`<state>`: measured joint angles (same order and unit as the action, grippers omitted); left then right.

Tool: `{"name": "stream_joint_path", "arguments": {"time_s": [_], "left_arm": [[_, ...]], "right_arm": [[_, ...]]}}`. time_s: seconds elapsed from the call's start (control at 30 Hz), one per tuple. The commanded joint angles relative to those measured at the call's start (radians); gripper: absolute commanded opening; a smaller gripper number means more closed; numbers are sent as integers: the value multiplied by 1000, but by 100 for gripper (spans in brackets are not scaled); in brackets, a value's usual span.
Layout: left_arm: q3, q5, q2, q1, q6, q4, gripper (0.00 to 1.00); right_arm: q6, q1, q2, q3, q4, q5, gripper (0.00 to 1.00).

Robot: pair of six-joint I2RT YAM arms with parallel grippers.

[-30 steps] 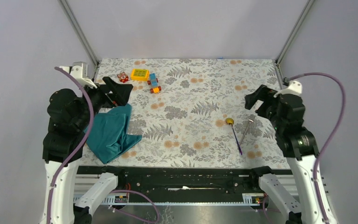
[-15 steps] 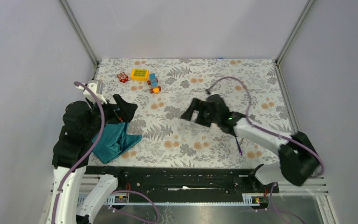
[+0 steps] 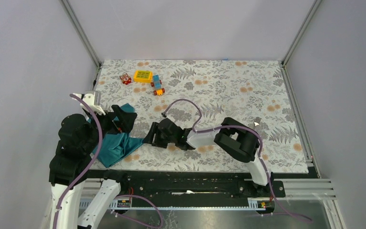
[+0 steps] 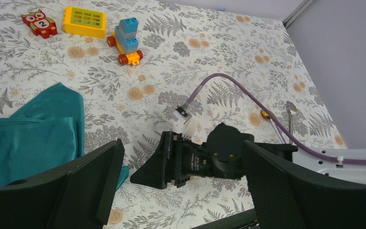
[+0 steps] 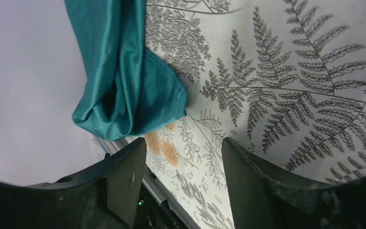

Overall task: Fold the napkin into a case and place the utensils inside
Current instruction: Move the crumpled napkin to the center of the board.

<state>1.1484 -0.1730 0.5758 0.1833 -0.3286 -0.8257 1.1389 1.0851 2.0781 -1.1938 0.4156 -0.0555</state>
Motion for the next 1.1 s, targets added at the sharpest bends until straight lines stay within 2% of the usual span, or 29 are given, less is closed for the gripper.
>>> {"name": "stream_joint_path", "arguments": {"time_s": [0.0,0.2,0.37,0.53,0.67,0.77,0.9,1.07], "left_arm": [[24,-32,-14,-4,8,17,99],[25,-34,-25,-4,9,17,99],[27,-40,-18,-4,10,16,99],[26,-50,-5,-4,1,14,99],[24,-49,8,-4,-2,-1,99],[6,-37,23,-4,-4,-8,99],[-34,-35,60,-4,-28,-5,99],[-134,-163,180,-4,-91,40,99]], "right_arm": [[47,27,45,-83,10,106,64],[35,39,129,-139,-10,83,58],[23,43,175,-203,-33,73,48],[-6,44,182,-223,-56,80,22],[-65,28,103,-164,-107,124,0],[-109,-14,1,-32,-86,95,0],[-214,-115,-164,173,-19,-71,0],[-374,-230,-344,364,-130,-198,0]]}}
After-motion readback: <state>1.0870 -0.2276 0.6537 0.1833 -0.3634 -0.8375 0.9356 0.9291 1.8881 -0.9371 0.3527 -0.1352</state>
